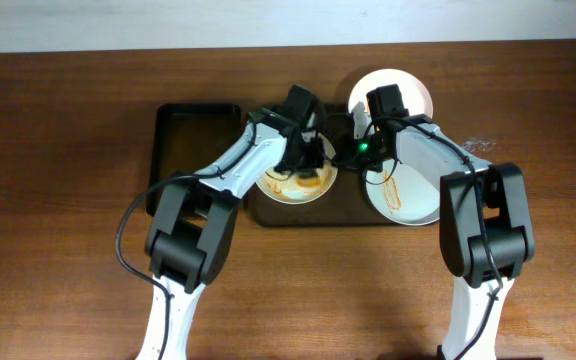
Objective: Clean dirty plates on tray and stack at the side
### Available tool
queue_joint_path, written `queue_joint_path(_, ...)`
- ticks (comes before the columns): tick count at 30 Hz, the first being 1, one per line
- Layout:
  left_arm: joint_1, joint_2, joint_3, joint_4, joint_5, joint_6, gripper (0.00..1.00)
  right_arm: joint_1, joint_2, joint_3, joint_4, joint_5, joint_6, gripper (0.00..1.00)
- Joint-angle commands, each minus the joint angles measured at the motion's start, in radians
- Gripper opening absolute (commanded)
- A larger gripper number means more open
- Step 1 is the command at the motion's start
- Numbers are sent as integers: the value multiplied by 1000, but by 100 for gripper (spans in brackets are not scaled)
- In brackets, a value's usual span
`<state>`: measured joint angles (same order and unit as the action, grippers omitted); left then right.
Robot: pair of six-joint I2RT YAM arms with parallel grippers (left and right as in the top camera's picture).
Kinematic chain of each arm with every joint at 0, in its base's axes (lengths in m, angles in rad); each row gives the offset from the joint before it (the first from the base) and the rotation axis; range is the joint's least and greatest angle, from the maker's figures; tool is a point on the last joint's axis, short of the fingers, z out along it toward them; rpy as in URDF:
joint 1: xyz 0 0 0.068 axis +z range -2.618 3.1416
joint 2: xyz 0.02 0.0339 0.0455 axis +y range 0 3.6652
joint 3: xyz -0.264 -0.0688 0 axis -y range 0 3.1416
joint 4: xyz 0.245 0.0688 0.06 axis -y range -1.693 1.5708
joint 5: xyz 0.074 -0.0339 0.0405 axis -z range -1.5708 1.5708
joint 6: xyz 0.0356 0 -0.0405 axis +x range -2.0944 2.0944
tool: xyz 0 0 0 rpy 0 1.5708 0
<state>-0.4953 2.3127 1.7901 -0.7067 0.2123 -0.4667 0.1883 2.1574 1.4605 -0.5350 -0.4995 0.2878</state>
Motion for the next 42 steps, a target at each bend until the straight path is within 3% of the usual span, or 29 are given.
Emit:
queue_joint_path(1, 75, 45, -24, 38, -351, 20, 0, 14, 29, -4, -10, -13, -2, 4)
queue_joint_path(3, 92, 45, -24, 31, -372, 20, 0, 14, 29, -4, -7, -13, -2, 4)
queue_joint_path(5, 95, 45, -24, -32, -285, 19, 0, 14, 29, -4, -7, -13, -3, 4)
queue_joint_path(7, 82, 45, -24, -161, -37, 19, 0, 14, 29, -4, -5, -13, -3, 4)
queue_joint_path(12, -11, 45, -24, -250, 242, 20, 0, 14, 29, -4, -4, -13, -2, 4)
queue_joint_path(18, -19, 45, -24, -130, 39, -19, 0, 14, 29, -4, -11, -13, -3, 4)
queue_joint_path(20, 32, 40, 1, -126, 78, -16, 0, 14, 29, -4, -13, -13, -2, 4)
queue_joint_path(23, 90, 11, 123, -232, 163, 3, 0, 14, 29, -4, -14, -12, -2, 4)
queue_joint_path(32, 270, -129, 563, -534, 151, 106, 0, 12, 2, 0, -90, 50, -52, 4)
queue_joint_path(37, 404, -129, 567, -607, 50, 106, 0, 28, -161, 0, -198, 251, -51, 4)
queue_joint_path(42, 429, -117, 565, -594, -105, 105, 0, 101, -396, 0, -266, 682, -51, 4)
